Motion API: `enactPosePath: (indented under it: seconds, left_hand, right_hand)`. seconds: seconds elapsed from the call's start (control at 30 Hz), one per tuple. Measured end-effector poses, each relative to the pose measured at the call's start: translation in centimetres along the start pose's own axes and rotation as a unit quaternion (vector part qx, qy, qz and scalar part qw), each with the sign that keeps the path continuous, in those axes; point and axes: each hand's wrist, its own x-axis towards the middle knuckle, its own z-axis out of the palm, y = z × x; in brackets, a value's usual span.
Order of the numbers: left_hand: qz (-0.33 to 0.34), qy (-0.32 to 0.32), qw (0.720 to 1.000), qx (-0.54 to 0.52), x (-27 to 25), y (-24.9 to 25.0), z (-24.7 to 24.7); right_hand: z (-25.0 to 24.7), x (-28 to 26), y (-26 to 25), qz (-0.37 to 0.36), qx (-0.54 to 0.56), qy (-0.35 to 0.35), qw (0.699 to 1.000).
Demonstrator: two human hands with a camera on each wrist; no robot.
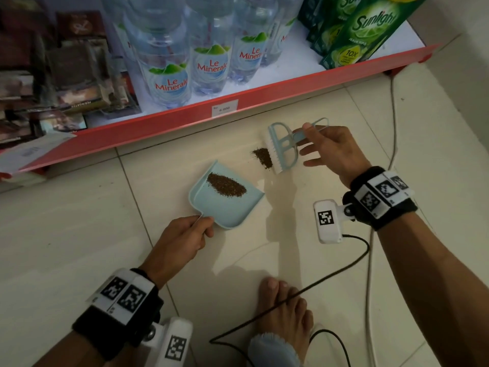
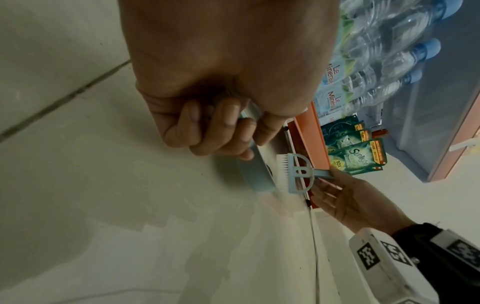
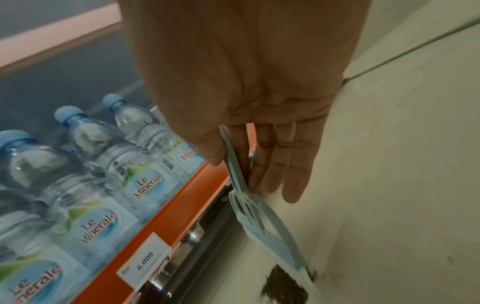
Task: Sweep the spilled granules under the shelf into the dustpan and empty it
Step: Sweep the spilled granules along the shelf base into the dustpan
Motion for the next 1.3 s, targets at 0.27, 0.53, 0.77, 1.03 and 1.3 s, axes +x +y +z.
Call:
enactPosePath:
  seconds: [0.27,0.53,0.77,1.03,1.3]
  left_hand:
    - [0.021,0.020,0.996,0.085,2.3,2.2,1.5]
    - [-0.017,0.010,0.993,0.113,3.4,3.9,2.8]
    - [-0.024,0.007,0.991,0.131,4.0,5.1,3.4]
    - [-0.022,0.001,0.991,0.132,4.1,5.3,3.6]
    - [-0.026,-0.002,0.991,0.133,3.7,5.4,3.7]
  right_hand:
    - [-0.9,-0.6,-0.8,-0.217,-0.217,0.161,0.938]
    - [2.7,-1.3,0.9,-0.293,-0.337,0.060,0.893]
    - [3.8,-3.5,1.2,-0.293,-0.273,0.008,0.916]
    - [2.1,-3.4,0.2,-0.301,-0.266,0.124,0.907]
    - [4.2,-4.4,1.5,-0.272,-0.243,0.022,0.931]
